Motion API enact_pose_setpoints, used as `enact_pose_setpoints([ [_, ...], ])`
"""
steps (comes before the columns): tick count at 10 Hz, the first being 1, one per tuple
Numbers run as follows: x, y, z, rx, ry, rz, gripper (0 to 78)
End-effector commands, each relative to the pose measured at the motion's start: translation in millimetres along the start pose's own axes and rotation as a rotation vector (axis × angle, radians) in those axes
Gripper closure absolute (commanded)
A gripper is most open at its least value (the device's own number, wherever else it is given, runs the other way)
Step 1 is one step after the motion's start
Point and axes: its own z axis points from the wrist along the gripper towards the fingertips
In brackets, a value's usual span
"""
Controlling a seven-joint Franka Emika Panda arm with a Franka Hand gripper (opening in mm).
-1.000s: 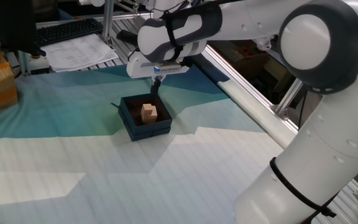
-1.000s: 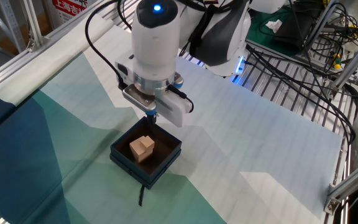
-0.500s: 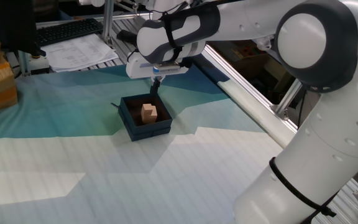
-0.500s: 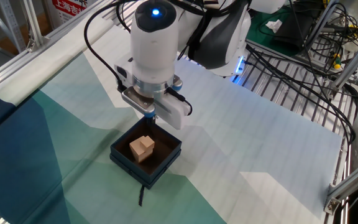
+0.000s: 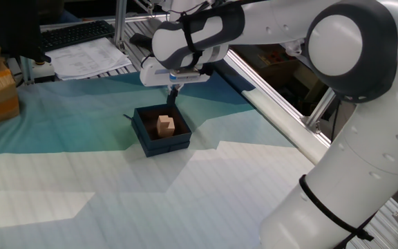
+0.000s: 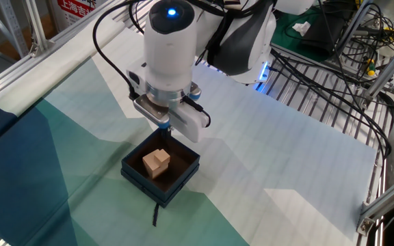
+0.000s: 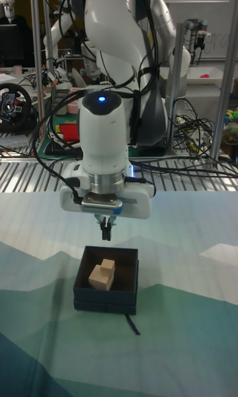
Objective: Take everything out of the gift box
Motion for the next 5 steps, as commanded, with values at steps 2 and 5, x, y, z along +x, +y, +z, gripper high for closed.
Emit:
enact_pose_setpoints([
  [2,-0.8,-0.1,-1.3,-0.015,0.018,0.040,77.6],
  [5,-0.8,-0.1,-1.2,-0.015,0.011,0.029,77.6],
])
